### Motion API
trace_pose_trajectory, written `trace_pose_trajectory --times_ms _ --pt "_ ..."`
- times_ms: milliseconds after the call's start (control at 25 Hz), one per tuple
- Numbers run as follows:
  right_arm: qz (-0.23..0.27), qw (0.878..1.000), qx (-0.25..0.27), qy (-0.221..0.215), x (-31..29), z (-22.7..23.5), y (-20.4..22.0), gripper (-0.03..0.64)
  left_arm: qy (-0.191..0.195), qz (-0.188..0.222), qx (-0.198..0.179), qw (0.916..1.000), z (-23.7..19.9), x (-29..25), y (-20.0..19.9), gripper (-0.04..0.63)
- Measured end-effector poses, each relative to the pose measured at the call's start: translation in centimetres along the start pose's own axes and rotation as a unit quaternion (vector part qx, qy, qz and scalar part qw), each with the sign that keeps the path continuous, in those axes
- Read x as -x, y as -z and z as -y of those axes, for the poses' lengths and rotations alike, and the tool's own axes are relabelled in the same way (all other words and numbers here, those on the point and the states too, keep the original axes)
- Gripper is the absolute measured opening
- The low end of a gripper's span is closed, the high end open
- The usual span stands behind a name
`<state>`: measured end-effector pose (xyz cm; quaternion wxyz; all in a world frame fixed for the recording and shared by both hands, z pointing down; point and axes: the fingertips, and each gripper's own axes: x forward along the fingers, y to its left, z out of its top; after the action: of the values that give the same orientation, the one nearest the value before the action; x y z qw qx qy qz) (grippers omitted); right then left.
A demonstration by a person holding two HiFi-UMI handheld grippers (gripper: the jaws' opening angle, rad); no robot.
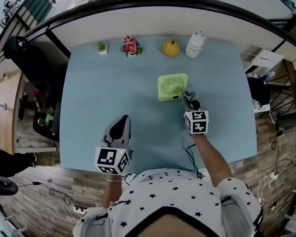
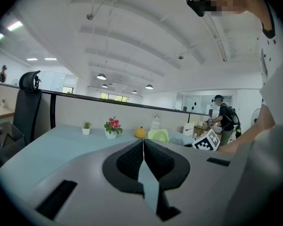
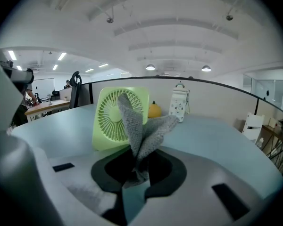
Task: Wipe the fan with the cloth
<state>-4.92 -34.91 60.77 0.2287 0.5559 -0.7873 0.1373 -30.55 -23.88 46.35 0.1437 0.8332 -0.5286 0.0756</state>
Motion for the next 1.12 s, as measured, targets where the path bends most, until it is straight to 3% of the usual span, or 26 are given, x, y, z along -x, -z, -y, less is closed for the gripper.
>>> trace_pose_trajectory --times_ms 360,720,1120 --pt "0.084 0.991 -0.088 -0.048 3.8 -1.9 -4.9 0.055 0.003 0.006 0.005 1.0000 0.5 -0.1 -0.2 0.031" --pt "0.165 0.974 -0.112 -0.107 9.1 -2.7 -10.0 0.054 0.003 0.016 -0.019 0.9997 2.5 -0.2 -1.8 0.031" --pt "0.215 0.957 -0.123 -0.152 15.3 -1.8 -12.5 0.054 0.005 0.026 -0.049 0.9985 6.4 -0.2 -3.8 0.031"
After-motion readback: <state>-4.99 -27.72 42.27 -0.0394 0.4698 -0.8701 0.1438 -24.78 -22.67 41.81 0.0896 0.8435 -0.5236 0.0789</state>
